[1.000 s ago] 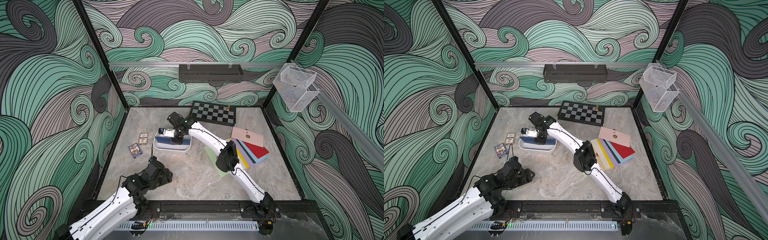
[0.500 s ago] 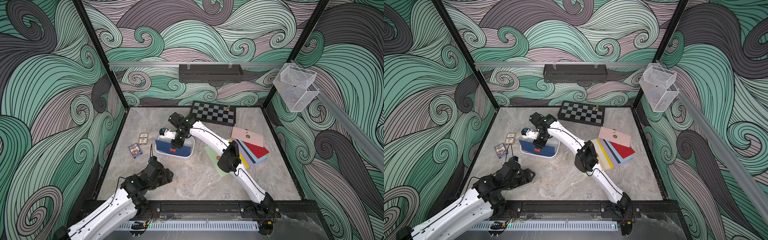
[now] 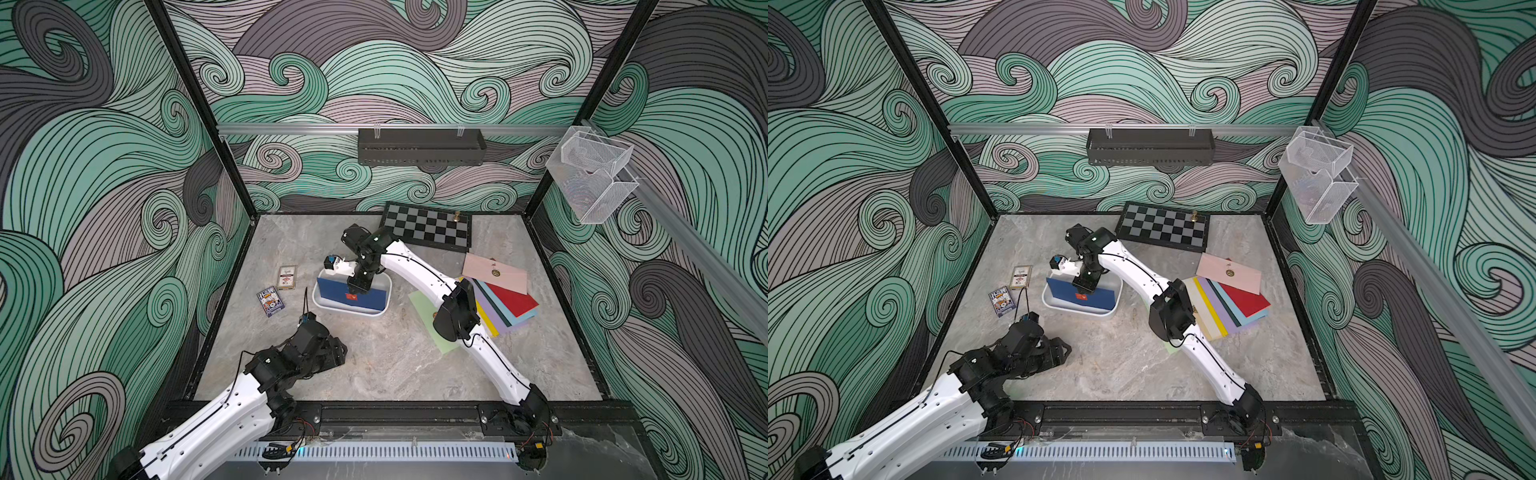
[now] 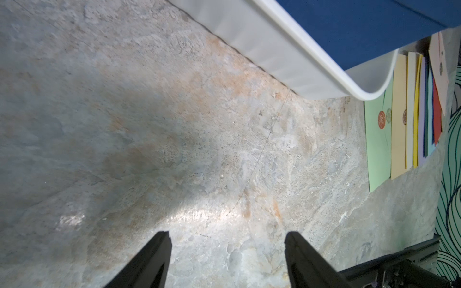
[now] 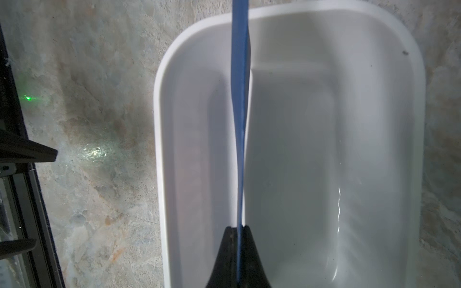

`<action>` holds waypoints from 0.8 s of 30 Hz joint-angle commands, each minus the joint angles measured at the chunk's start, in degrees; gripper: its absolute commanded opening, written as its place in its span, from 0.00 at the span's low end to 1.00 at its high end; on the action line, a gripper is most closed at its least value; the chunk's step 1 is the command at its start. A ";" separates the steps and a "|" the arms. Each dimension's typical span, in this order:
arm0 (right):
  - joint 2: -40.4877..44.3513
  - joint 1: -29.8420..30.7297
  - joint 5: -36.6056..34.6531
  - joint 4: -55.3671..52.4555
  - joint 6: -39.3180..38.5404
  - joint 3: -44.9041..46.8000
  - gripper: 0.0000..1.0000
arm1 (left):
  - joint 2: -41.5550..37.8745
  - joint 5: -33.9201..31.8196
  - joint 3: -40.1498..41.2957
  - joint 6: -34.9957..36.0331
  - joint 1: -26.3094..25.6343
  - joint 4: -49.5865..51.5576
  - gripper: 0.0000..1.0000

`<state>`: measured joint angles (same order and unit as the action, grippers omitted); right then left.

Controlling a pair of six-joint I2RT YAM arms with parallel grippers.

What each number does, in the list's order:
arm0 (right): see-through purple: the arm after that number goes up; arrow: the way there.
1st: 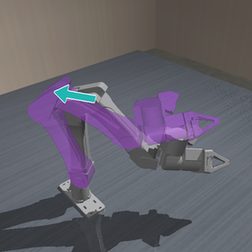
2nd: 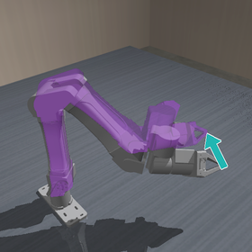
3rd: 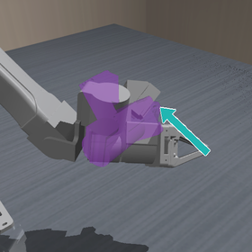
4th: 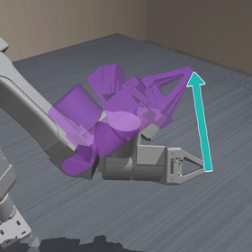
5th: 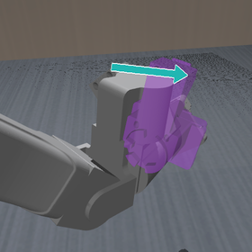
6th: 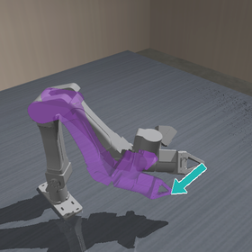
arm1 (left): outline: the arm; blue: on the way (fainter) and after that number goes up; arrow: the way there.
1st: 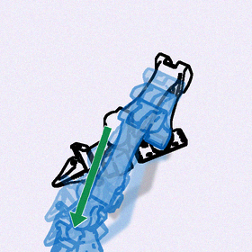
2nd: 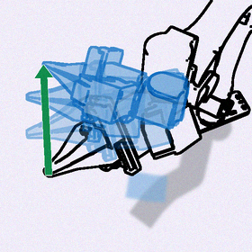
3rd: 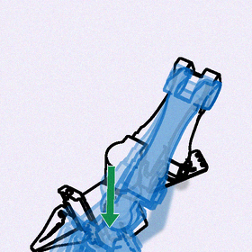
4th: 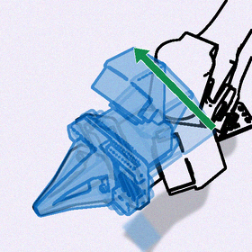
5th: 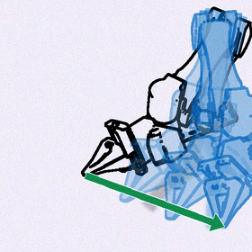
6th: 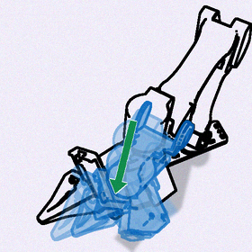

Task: Put the sealed envelopes into the storage box
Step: Place the envelope in the storage box.

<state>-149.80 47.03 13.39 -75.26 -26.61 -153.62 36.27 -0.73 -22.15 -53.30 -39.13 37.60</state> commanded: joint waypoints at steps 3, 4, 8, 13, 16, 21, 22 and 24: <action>-0.60 0.35 -1.38 0.79 -0.96 -1.68 0.49 | 0.46 0.38 -1.75 0.92 0.29 -0.98 0.76; -0.44 0.36 -1.38 0.90 -0.69 -1.77 0.53 | 0.38 0.38 -1.75 0.83 0.28 -0.98 0.76; 0.35 0.36 -3.83 1.95 -0.64 -2.10 0.56 | 0.08 0.46 -1.75 0.74 0.27 -0.98 0.76; 2.26 0.06 -2.82 4.17 -1.80 -0.53 0.46 | 0.23 0.72 -1.91 0.74 0.29 -1.07 0.76; 2.29 0.30 -2.88 5.73 -3.20 -0.17 0.37 | 0.35 0.91 -1.93 0.66 0.23 -1.00 0.76; 1.50 0.82 -4.87 7.58 -5.66 -0.08 0.19 | -0.14 1.00 -1.76 0.65 0.28 -0.67 0.76; 1.21 1.00 -5.90 7.97 -6.57 -0.19 0.18 | -0.15 1.00 -1.71 0.65 0.28 -0.60 0.76; 0.96 1.39 -6.28 8.54 -8.41 -0.02 0.18 | -0.08 1.04 -1.62 0.65 0.22 -0.70 0.76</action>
<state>-149.80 47.64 8.51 -68.45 -32.05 -153.91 36.53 -0.32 -22.15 -53.17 -39.13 37.23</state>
